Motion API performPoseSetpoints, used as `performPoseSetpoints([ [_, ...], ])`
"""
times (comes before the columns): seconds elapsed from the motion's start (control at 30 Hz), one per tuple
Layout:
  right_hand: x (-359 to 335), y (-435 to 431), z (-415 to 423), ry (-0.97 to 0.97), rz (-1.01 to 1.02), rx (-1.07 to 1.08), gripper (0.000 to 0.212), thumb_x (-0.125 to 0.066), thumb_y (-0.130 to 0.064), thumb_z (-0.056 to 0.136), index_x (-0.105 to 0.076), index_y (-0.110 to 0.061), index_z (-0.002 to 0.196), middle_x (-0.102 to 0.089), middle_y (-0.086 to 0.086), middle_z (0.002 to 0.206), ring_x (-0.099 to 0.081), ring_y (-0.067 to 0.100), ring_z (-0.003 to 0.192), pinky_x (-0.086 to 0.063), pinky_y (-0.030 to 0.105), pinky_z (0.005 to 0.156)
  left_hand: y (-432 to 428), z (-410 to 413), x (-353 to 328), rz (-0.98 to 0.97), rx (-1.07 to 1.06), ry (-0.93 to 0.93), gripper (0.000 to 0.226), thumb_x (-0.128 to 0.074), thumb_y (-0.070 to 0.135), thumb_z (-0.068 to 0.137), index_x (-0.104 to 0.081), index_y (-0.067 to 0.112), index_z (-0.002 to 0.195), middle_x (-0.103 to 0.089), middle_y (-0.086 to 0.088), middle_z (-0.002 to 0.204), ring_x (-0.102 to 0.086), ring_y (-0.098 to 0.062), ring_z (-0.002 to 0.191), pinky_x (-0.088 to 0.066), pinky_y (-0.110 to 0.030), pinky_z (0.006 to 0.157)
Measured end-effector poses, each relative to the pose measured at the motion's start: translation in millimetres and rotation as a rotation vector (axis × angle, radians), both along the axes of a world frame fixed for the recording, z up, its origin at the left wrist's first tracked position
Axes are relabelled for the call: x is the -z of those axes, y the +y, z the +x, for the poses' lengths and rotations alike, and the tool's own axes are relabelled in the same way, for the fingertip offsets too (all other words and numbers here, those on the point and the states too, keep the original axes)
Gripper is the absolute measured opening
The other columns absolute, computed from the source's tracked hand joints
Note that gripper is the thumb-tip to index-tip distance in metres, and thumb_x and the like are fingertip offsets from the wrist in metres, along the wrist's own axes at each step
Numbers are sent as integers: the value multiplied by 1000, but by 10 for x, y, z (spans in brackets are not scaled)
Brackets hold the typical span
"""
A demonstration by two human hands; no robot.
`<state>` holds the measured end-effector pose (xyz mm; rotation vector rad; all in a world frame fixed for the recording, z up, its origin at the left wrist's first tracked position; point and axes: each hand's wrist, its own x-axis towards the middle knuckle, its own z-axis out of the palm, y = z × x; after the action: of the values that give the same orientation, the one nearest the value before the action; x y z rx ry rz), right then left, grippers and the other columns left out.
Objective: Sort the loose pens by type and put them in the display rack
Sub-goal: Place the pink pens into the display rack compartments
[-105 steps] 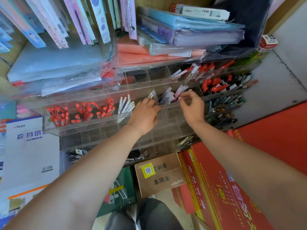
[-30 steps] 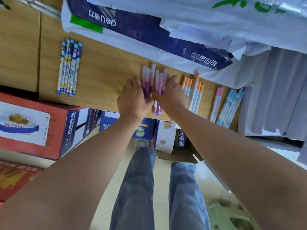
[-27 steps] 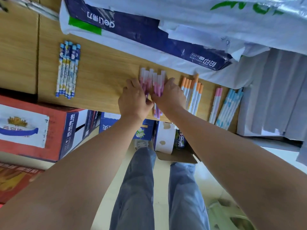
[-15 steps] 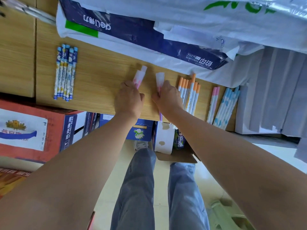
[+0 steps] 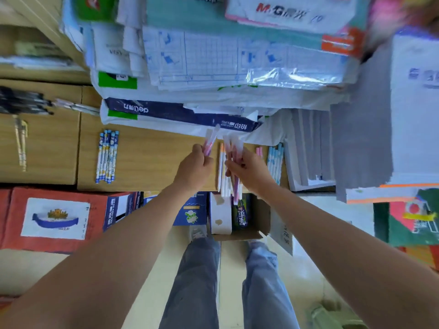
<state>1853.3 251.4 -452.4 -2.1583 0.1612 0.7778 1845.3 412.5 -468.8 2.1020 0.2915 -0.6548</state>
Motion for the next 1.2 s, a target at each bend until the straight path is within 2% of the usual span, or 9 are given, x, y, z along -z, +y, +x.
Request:
performPoseSetpoints([
  [0.13, -591, -520, -115, -66, -67, 13, 26, -60, -32, 93, -52, -12, 79, -64, 3, 73, -61, 17, 66, -47, 34, 60, -457, 23, -594, -73, 91, 1, 13, -40, 23, 101, -37, 10, 98, -45, -7, 69, -47, -26, 57, -43, -43, 54],
  [0.27, -1158, -1236, -313, -195, -98, 75, 37, -62, -30, 92, -39, -13, 67, -42, -2, 56, -41, 20, 54, -32, 34, 53, -1087, -11, -1113, -68, 191, -53, 12, -39, 23, 101, -34, 13, 94, -45, -10, 69, -44, -25, 54, -38, -41, 53],
  [0.43, -1625, -2357, -651, -261, -137, 87, 29, -62, -31, 90, -51, -6, 81, -63, 8, 69, -54, 25, 62, -42, 36, 57, -2172, -241, -1660, 25, 340, -159, 12, -36, 23, 103, -34, 12, 101, -45, -8, 71, -44, -22, 56, -36, -36, 53],
  [0.57, -1934, -3251, -928, -307, -95, 79, 18, -62, -24, 91, -51, -19, 78, -71, 2, 73, -63, 6, 64, -45, 28, 61, -3102, -441, -1997, 93, 387, -227, 21, -38, 27, 102, -42, 6, 103, -50, -11, 82, -53, -31, 76, -41, -38, 65],
  [0.67, -2160, -3810, -1039, -328, -152, 86, 24, -62, -24, 91, -50, -18, 72, -70, 2, 70, -56, 8, 60, -36, 28, 57, -3734, -524, -2169, 71, 463, -245, 21, -37, 28, 102, -39, 7, 102, -47, -8, 75, -50, -31, 68, -37, -37, 59],
  [0.77, -2311, -4313, -1066, -338, -238, 127, 42, -62, -28, 91, -36, -18, 60, -47, 2, 57, -41, 18, 55, -28, 34, 55, -4255, -508, -2300, 71, 502, -235, 23, -36, 29, 102, -38, 6, 106, -46, -8, 75, -49, -32, 67, -43, -42, 59],
  [0.87, -2451, -4735, -1044, -348, -262, 163, 47, -61, -29, 92, -32, -20, 57, -39, -2, 53, -37, 13, 50, -26, 34, 53, -4651, -425, -2406, 51, 537, -254, 18, -38, 26, 102, -36, 9, 98, -47, -10, 76, -51, -31, 70, -46, -44, 63],
  [1.07, -2564, -5472, -839, -386, -258, 323, 41, -63, -25, 90, -34, -26, 61, -53, 2, 65, -52, 24, 67, -40, 38, 64, -5300, -49, -2563, 54, 640, -328, 14, -39, 28, 102, -37, 16, 96, -50, -6, 79, -52, -28, 73, -39, -40, 64],
  [1.2, -2543, -5943, -646, -377, -259, 382, 28, -63, -30, 90, -47, -24, 67, -61, -1, 68, -55, 17, 62, -42, 29, 59, -5754, 239, -2603, 126, 709, -378, 17, -37, 28, 102, -36, 14, 92, -43, -2, 71, -45, -23, 61, -28, -33, 53],
])
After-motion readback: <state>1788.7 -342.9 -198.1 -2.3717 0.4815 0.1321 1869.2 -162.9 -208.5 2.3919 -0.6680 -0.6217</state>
